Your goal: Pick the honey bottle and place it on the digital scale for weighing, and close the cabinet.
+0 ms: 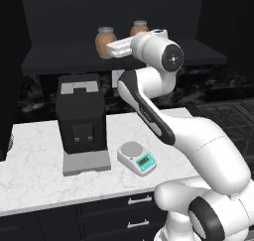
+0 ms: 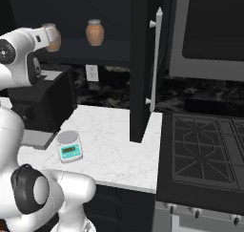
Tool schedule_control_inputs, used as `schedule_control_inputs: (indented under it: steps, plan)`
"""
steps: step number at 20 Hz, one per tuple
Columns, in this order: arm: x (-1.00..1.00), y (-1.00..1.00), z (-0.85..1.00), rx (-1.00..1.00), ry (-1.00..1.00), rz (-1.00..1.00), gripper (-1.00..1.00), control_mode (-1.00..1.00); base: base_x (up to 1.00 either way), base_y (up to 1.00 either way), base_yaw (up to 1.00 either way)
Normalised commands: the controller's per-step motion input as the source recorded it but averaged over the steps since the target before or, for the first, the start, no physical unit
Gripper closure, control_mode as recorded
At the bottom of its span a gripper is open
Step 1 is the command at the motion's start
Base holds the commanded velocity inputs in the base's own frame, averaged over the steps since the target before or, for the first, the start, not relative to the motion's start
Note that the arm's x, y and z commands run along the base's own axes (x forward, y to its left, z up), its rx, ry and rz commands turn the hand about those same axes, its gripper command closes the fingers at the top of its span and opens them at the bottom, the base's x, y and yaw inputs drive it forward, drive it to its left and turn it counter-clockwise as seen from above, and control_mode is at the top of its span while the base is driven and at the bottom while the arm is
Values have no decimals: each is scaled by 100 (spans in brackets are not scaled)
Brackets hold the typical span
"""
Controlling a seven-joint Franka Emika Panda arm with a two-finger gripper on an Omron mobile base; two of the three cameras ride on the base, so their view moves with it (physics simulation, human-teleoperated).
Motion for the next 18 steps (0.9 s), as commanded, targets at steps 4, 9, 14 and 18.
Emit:
schedule_control_inputs:
  steps: [4,9,14,18]
  plan:
    - [58,21,0,17,16,0,-100,-100,0,0,0]
    - [66,2,0,2,8,0,-100,-100,0,0,0]
    - [27,8,0,-1,0,0,-100,-100,0,0,0]
    - [28,26,0,-2,1,0,-100,-100,0,0,0]
